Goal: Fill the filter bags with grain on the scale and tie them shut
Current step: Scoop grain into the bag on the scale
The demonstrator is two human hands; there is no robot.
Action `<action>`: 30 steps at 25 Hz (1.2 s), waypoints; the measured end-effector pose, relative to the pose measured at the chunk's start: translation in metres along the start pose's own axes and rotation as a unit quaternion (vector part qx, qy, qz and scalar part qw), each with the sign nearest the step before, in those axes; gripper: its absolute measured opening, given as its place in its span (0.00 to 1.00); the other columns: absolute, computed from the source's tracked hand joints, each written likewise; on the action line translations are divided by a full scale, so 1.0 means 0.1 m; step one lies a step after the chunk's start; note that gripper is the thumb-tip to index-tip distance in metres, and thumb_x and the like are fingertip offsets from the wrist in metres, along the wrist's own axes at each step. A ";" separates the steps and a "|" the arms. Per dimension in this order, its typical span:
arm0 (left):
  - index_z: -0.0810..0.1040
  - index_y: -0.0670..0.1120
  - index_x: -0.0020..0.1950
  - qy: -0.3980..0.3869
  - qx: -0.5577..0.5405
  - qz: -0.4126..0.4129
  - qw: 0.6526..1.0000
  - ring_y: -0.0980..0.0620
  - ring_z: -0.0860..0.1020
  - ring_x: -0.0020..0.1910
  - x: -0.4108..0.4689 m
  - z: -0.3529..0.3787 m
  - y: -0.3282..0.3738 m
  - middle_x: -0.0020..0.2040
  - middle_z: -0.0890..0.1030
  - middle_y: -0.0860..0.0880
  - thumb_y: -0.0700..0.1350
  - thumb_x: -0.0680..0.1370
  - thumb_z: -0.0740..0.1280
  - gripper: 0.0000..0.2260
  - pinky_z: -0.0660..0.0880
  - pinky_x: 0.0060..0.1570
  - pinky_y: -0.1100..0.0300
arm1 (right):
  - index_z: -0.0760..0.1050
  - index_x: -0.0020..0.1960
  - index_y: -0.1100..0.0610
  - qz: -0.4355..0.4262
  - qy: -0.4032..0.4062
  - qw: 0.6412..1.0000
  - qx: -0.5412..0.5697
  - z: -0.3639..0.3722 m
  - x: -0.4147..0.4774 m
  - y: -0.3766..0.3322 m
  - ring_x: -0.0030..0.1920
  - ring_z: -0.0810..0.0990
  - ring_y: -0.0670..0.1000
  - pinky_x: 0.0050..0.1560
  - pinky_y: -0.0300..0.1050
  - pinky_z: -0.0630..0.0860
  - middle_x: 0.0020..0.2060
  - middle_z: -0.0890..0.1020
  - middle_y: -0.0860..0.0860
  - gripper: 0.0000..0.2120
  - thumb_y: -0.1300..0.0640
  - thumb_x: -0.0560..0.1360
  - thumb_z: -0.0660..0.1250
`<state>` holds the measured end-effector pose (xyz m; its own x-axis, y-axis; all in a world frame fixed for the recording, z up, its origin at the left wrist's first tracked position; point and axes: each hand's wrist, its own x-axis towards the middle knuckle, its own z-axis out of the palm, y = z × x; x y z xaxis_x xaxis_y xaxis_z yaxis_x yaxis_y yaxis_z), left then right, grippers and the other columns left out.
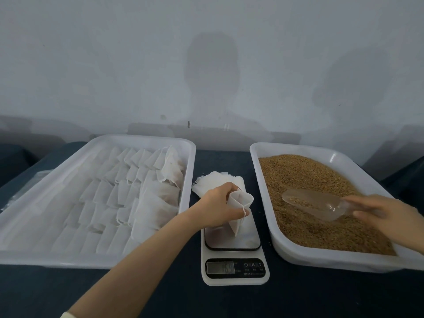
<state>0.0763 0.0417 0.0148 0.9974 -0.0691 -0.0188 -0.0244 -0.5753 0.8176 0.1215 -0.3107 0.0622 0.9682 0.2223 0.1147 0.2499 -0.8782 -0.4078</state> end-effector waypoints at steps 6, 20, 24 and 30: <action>0.70 0.54 0.61 -0.004 -0.006 0.006 1.000 0.52 0.77 0.54 0.01 0.00 -0.01 0.56 0.77 0.52 0.54 0.72 0.73 0.21 0.78 0.56 0.53 | 0.72 0.53 0.33 -0.121 0.033 0.992 0.001 -0.21 0.06 -0.62 0.48 0.75 0.36 0.60 0.48 0.70 0.46 0.79 0.33 0.24 0.60 0.70 0.71; 0.72 0.53 0.61 0.000 -0.035 0.026 0.999 0.56 0.77 0.49 0.00 0.01 0.03 0.54 0.78 0.54 0.52 0.73 0.73 0.20 0.76 0.47 0.64 | 0.73 0.58 0.33 -0.201 0.015 0.962 -0.183 -0.24 0.28 -1.25 0.56 0.69 0.43 0.60 0.45 0.52 0.50 0.76 0.33 0.16 0.51 0.74 0.67; 0.72 0.52 0.62 0.004 -0.043 0.030 0.999 0.56 0.78 0.49 0.01 0.01 0.03 0.54 0.78 0.54 0.52 0.72 0.73 0.20 0.76 0.47 0.64 | 0.73 0.57 0.32 -0.211 0.031 0.955 -0.205 -0.26 0.33 -1.28 0.56 0.70 0.43 0.57 0.43 0.50 0.50 0.77 0.34 0.16 0.50 0.74 0.67; 0.71 0.55 0.62 -0.005 -0.042 0.034 0.999 0.54 0.77 0.50 0.02 0.02 0.00 0.54 0.77 0.54 0.49 0.70 0.76 0.24 0.77 0.47 0.63 | 0.73 0.57 0.32 -0.218 0.051 0.951 -0.214 -0.24 0.36 -1.28 0.54 0.71 0.45 0.57 0.44 0.50 0.49 0.79 0.37 0.15 0.49 0.74 0.67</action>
<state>0.0785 0.0400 0.0140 0.9928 -0.1151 0.0332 -0.0867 -0.4991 0.8622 0.1246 -0.2003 0.1408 0.7617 0.5823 0.2842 0.5795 -0.8084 0.1032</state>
